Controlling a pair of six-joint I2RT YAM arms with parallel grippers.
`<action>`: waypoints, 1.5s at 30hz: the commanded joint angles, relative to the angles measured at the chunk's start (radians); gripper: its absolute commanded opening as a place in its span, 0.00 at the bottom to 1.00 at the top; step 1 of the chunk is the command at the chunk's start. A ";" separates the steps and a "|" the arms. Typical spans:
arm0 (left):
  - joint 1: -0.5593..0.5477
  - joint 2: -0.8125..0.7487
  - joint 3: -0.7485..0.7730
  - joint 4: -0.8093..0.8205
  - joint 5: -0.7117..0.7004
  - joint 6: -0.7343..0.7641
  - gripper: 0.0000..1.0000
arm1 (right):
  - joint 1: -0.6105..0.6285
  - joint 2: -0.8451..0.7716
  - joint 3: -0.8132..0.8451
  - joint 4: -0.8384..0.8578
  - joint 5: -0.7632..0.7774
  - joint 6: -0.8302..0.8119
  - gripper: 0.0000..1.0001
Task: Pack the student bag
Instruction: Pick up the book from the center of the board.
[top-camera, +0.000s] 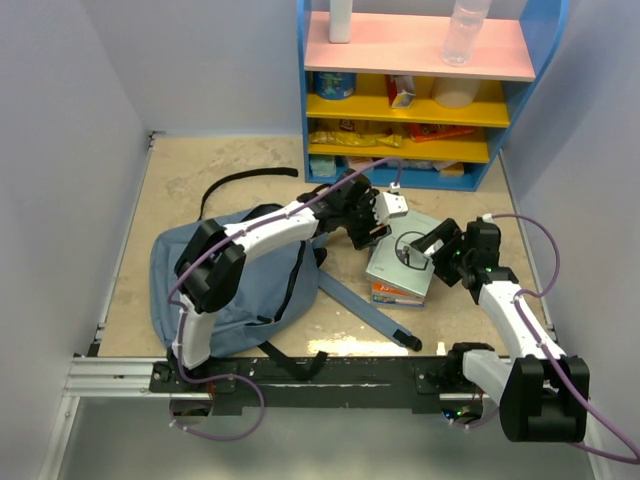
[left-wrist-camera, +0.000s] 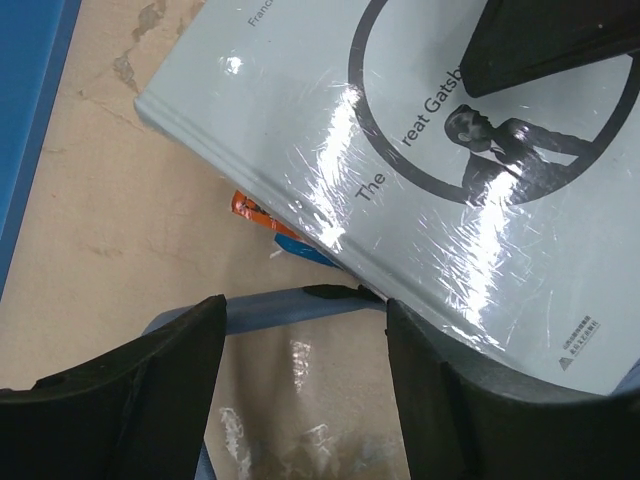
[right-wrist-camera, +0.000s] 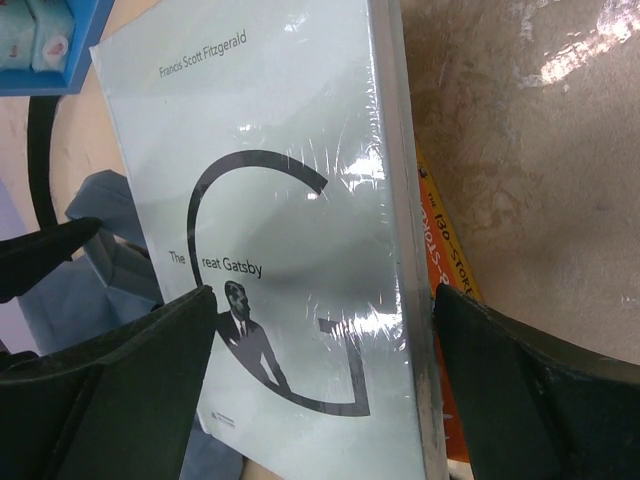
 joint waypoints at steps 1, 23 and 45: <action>-0.003 0.025 0.060 0.000 -0.035 -0.001 0.69 | -0.006 -0.029 0.003 0.031 -0.028 0.009 0.92; -0.151 0.050 0.149 -0.041 -0.055 0.000 0.69 | -0.006 -0.081 -0.009 0.014 -0.049 0.011 0.89; 0.047 -0.336 -0.199 -0.049 -0.088 0.035 0.97 | -0.013 -0.200 0.095 -0.059 -0.061 0.034 0.00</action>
